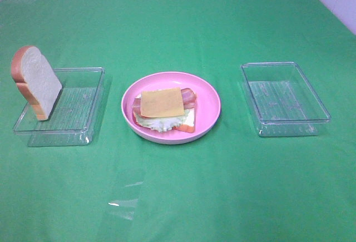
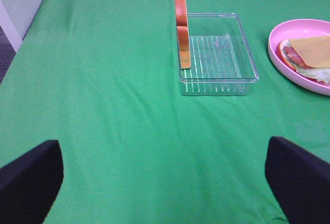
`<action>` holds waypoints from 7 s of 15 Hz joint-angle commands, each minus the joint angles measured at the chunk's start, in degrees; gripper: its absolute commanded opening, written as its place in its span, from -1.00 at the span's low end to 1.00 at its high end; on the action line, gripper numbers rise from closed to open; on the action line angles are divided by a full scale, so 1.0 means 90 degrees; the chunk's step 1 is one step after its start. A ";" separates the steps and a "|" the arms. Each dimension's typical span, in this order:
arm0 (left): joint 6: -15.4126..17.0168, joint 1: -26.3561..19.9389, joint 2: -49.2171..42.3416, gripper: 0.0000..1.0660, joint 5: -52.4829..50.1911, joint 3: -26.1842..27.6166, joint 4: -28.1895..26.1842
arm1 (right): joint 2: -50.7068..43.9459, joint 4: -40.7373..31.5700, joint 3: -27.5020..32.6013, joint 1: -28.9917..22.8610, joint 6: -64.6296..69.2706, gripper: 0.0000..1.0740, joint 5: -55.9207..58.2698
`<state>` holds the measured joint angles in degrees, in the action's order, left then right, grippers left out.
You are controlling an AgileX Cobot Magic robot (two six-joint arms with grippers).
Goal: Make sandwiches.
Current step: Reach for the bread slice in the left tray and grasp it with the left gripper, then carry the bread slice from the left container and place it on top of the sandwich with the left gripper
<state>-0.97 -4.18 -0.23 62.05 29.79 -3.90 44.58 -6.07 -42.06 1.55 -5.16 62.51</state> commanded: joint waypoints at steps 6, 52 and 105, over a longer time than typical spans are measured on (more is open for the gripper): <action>0.0000 0.0000 -0.0102 0.84 -0.0064 -0.0025 -0.0025 | -0.4030 0.0006 0.1477 -0.0006 0.0006 0.79 0.0057; 0.0191 0.0758 1.2834 0.84 0.1464 0.8034 0.0382 | -0.5176 -0.0159 0.1789 -0.0006 0.0013 0.79 0.0115; -0.1814 0.2534 1.2790 -1.00 -0.1337 0.5984 -0.5481 | -0.5176 -0.0127 0.1789 -0.0006 -0.0019 0.79 0.0115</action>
<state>-17.30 18.11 114.71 50.88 83.94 -51.51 -0.11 -7.51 -26.01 1.55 -5.10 63.60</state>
